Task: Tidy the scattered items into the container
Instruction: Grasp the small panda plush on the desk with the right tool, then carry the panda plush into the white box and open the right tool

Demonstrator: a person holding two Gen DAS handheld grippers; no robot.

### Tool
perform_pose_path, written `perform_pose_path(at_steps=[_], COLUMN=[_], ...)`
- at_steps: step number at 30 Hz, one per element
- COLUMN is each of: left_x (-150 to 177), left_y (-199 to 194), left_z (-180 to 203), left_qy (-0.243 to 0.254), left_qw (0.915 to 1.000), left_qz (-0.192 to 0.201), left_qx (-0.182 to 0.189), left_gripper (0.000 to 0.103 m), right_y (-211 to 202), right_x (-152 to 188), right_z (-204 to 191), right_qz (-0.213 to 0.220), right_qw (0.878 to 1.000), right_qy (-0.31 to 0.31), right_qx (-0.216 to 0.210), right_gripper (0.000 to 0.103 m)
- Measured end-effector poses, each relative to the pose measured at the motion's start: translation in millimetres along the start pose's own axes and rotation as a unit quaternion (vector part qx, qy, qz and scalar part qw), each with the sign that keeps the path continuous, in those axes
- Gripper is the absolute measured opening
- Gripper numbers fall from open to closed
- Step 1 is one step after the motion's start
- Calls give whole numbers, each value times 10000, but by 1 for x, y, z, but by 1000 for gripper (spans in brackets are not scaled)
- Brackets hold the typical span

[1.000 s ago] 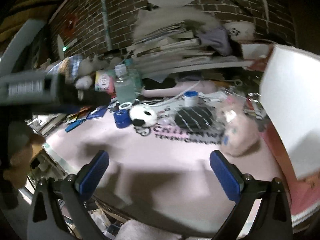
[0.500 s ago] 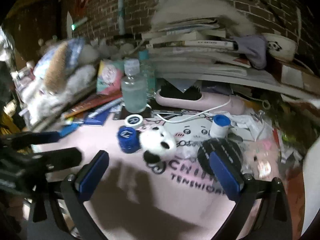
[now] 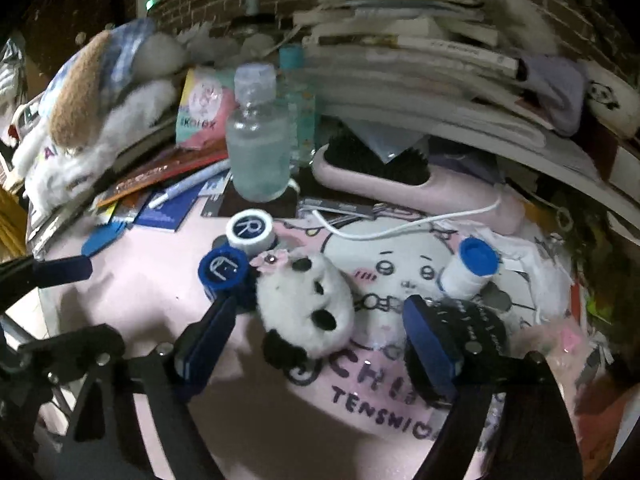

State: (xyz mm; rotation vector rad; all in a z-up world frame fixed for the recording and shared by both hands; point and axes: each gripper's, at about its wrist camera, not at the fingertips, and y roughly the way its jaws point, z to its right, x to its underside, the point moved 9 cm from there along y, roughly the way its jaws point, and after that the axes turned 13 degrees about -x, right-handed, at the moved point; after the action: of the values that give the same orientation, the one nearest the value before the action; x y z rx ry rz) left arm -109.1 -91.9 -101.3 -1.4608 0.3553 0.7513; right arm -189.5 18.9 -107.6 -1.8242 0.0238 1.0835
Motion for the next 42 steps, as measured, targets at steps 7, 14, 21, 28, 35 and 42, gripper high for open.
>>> perform_pose_path(at_steps=[7,14,21,28,35,42], left_x=[-1,0,0,3,4,5], left_y=[1,3,1,0,-3,-5], left_z=[1,1,2,5,14,22], left_qy=[10,-16,-4,34,109,170], left_qw=[10000,10000,10000,10000,9999,9998], left_qz=[-24,-70,-54,-83,-75,-75], left_qx=[0,-15,-4,-4,25,49], left_gripper=[98,98,98,98,98,98], right_y=[6,-4,-19,-51,-86,-123], right_x=[1,5,7,8,2,-2], right_z=[-2,0,-2,-13,-12,5], right_qz=[-191,-163,59,284,512,769], right_qw=[9998,9995,9998,9976,9944,9891], right_qy=[-51,-210,-149,-435,-525,-534], right_qx=[-48,158,150,449,757,1134], right_gripper=[54,36,35,35,35,35])
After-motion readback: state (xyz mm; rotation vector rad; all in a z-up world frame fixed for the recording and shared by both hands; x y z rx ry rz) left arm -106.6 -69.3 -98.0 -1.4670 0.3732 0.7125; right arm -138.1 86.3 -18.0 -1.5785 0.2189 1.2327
